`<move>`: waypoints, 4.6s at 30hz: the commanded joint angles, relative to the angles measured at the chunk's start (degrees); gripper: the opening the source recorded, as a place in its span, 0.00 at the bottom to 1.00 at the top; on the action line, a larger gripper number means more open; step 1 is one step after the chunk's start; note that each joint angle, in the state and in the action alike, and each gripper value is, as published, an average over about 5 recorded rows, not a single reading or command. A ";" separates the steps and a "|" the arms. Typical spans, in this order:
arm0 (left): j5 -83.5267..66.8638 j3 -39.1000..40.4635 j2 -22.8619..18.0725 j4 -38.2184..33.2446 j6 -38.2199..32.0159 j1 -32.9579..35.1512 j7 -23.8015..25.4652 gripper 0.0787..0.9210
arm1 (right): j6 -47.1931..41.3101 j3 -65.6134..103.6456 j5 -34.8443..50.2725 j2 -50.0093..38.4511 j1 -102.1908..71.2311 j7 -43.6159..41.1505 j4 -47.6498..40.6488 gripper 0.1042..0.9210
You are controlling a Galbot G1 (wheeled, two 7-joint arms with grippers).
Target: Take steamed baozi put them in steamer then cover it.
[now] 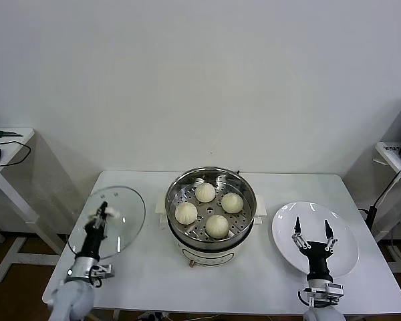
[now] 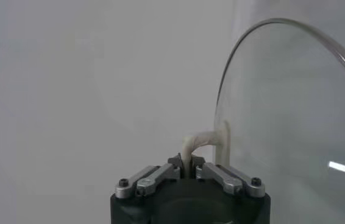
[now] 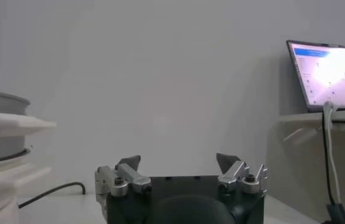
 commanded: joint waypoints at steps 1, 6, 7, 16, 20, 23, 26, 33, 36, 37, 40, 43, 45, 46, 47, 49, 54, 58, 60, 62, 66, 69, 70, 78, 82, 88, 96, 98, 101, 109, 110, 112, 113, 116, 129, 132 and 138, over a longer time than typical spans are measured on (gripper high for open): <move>-0.77 -3.99 2.42 -26.44 3.10 3.46 3.01 0.13 | -0.11 0.14 0.15 -0.12 -0.01 0.12 0.92 0.88; -0.98 4.87 4.10 -35.73 9.62 3.76 8.04 0.13 | -0.28 0.44 0.49 -0.33 -0.21 0.18 1.42 0.88; -1.15 7.89 4.34 -36.92 11.63 3.27 9.12 0.13 | -0.41 0.49 0.55 -0.40 -0.29 0.21 1.48 0.88; 0.89 34.33 1.18 -35.56 25.29 -6.86 16.91 0.13 | -1.74 1.06 0.56 -0.62 -0.23 0.88 1.16 0.88; 2.59 40.80 -1.18 -32.35 28.56 -10.66 20.42 0.13 | -1.87 1.15 0.42 -0.16 0.17 0.95 0.70 0.88; 4.32 43.80 -2.72 -30.32 31.17 -13.23 23.43 0.13 | -1.77 1.13 0.14 0.34 0.58 0.94 -0.08 0.88; 6.59 45.48 -4.11 -28.37 33.28 -15.56 26.14 0.13 | -1.59 1.09 -0.10 0.74 0.97 0.93 -1.10 0.88; 11.09 47.04 -6.49 -23.79 35.43 -18.85 31.05 0.13 | -1.47 1.33 -0.29 1.03 1.57 0.97 -2.39 0.88; 11.85 47.40 -7.30 -22.46 36.41 -19.40 32.14 0.13 | -1.48 1.47 -0.39 1.09 1.69 0.96 -2.62 0.88; 12.21 47.50 -7.63 -22.01 36.62 -19.55 32.37 0.13 | -1.47 1.50 -0.42 1.12 1.72 0.96 -2.70 0.88; 13.78 47.73 -8.56 -20.51 36.83 -20.04 32.78 0.13 | -1.41 1.57 -0.52 1.19 1.74 0.94 -2.88 0.88; 16.13 47.54 -9.25 -18.89 36.78 -20.38 33.52 0.13 | -1.35 1.62 -0.57 1.24 1.66 0.91 -2.90 0.88; 17.82 47.21 -9.44 -18.17 36.52 -20.38 34.03 0.13 | -1.33 1.65 -0.58 1.23 1.58 0.88 -2.87 0.88; 18.51 47.04 -9.49 -17.93 36.39 -20.32 34.31 0.13 | -1.31 1.66 -0.57 1.23 1.54 0.87 -2.87 0.88; 19.16 46.89 -9.54 -17.72 36.25 -20.25 34.57 0.13 | -1.29 1.67 -0.57 1.23 1.52 0.86 -2.90 0.88; 20.48 46.62 -9.72 -17.32 35.95 -20.12 35.07 0.13 | -1.25 1.64 -0.59 1.24 1.49 0.82 -3.00 0.88; 22.07 45.99 -10.68 -15.87 35.78 -20.19 35.96 0.13 | -1.20 1.56 -0.66 1.41 1.60 0.76 -3.18 0.88; 22.55 45.61 -11.01 -14.96 35.82 -20.32 36.37 0.13 | -1.17 1.49 -0.72 1.50 1.68 0.70 -3.30 0.88; 22.50 45.60 -10.98 -14.80 35.90 -20.29 36.52 0.13 | -1.12 1.47 -0.75 1.50 1.73 0.67 -3.47 0.88; 22.38 45.58 -11.04 -14.60 35.98 -20.25 36.59 0.13 | -1.05 1.48 -0.78 1.49 1.80 0.65 -3.69 0.88; 22.11 45.36 -11.55 -13.91 36.24 -20.23 36.58 0.13 | -0.98 1.48 -0.82 1.48 1.92 0.64 -3.89 0.88; 21.96 45.26 -11.97 -13.54 36.39 -20.18 36.49 0.13 | -1.00 1.46 -0.82 1.49 1.97 0.65 -3.89 0.88; 21.97 45.26 -12.07 -13.43 36.41 -20.17 36.46 0.13 | -1.00 1.46 -0.82 1.50 1.97 0.65 -3.90 0.88; 22.33 45.11 -12.16 -12.64 36.27 -20.10 36.49 0.13 | -0.97 1.49 -0.81 1.48 1.87 0.65 -3.77 0.88; 22.56 44.93 -12.17 -12.43 36.10 -19.98 36.45 0.13 | -0.97 1.48 -0.80 1.45 1.91 0.66 -3.80 0.88; 22.59 44.85 -12.34 -12.16 35.95 -19.82 36.32 0.13 | -0.96 1.47 -0.80 1.45 2.01 0.66 -3.88 0.88; 22.56 44.70 -12.55 -11.39 35.76 -19.78 35.79 0.13 | -0.89 1.55 -0.77 1.43 2.01 0.64 -3.88 0.88; 22.60 44.64 -12.56 -11.25 35.70 -19.71 35.67 0.13 | -0.89 1.55 -0.77 1.42 2.02 0.64 -3.89 0.88; 22.67 44.54 -12.57 -11.11 35.59 -19.64 35.56 0.13 | -0.88 1.53 -0.78 1.42 2.03 0.63 -3.91 0.88; 23.02 44.29 -12.66 -10.97 35.34 -19.38 35.54 0.13 | -0.85 1.48 -0.80 1.48 2.05 0.55 -3.88 0.88; 23.04 44.25 -12.67 -10.97 35.28 -19.32 35.58 0.13 | -0.84 1.48 -0.81 1.48 2.04 0.55 -3.88 0.88; 23.03 44.12 -12.71 -11.01 35.19 -19.15 35.70 0.13 | -0.82 1.49 -0.81 1.48 2.04 0.54 -3.90 0.88; 23.01 43.98 -12.78 -11.04 35.12 -19.04 35.76 0.13 | -0.82 1.50 -0.81 1.48 2.03 0.54 -3.91 0.88; 22.90 43.66 -12.96 -11.12 34.87 -18.71 35.80 0.13 | -0.82 1.52 -0.79 1.47 2.05 0.54 -3.91 0.88; 22.67 43.19 -13.18 -11.96 34.83 -17.90 34.95 0.35 | -0.74 1.35 -0.61 1.53 1.84 -0.01 -3.78 0.88; 22.67 43.27 -12.98 -12.82 34.86 -17.47 34.93 0.46 | -0.77 1.31 -0.62 1.55 1.87 -0.03 -3.67 0.88; 22.30 43.53 -11.25 -16.22 34.94 -15.98 34.94 0.65 | -0.91 1.30 -0.64 1.54 1.94 -0.02 -3.41 0.88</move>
